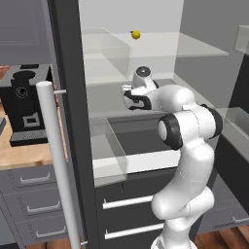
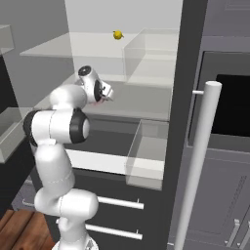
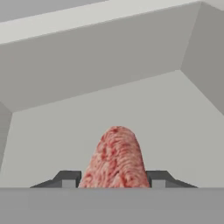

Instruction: Take the steak from the fridge and place it on the digital scale on the counter by the fridge. Wait a few seconds for a reading, then move it to the plate on the dining counter.

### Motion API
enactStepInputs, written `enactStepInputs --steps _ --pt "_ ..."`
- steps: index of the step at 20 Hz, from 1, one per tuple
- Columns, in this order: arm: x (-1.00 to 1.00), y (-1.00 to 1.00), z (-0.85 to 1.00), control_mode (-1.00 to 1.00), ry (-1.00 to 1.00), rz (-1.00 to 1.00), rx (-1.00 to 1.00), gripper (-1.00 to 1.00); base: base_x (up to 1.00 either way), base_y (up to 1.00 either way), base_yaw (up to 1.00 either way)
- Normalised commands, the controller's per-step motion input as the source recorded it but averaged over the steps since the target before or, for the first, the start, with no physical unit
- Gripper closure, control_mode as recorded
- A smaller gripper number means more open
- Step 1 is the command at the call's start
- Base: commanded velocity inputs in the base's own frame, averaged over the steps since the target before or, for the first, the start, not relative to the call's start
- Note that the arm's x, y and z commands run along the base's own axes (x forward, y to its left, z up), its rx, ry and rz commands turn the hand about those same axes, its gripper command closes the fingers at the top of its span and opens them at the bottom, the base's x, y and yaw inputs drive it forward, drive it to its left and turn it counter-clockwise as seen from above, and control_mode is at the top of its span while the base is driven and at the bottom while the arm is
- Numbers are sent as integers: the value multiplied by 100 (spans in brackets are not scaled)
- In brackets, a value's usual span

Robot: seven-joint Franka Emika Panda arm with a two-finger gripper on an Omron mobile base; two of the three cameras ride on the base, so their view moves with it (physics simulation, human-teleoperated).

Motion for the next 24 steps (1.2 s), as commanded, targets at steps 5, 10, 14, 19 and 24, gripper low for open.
enactStepInputs --steps 5,10,14,19,24 --pt "-100 -9 28 -100 0 0 11 100 0 0 0" --pt "-100 -6 49 -100 0 0 9 100 0 0 0" --pt "-100 0 80 -100 0 0 1 100 0 0 0" --pt "-100 0 61 -100 0 1 0 100 0 0 0" --pt "-100 0 9 -100 0 3 0 100 0 0 0"
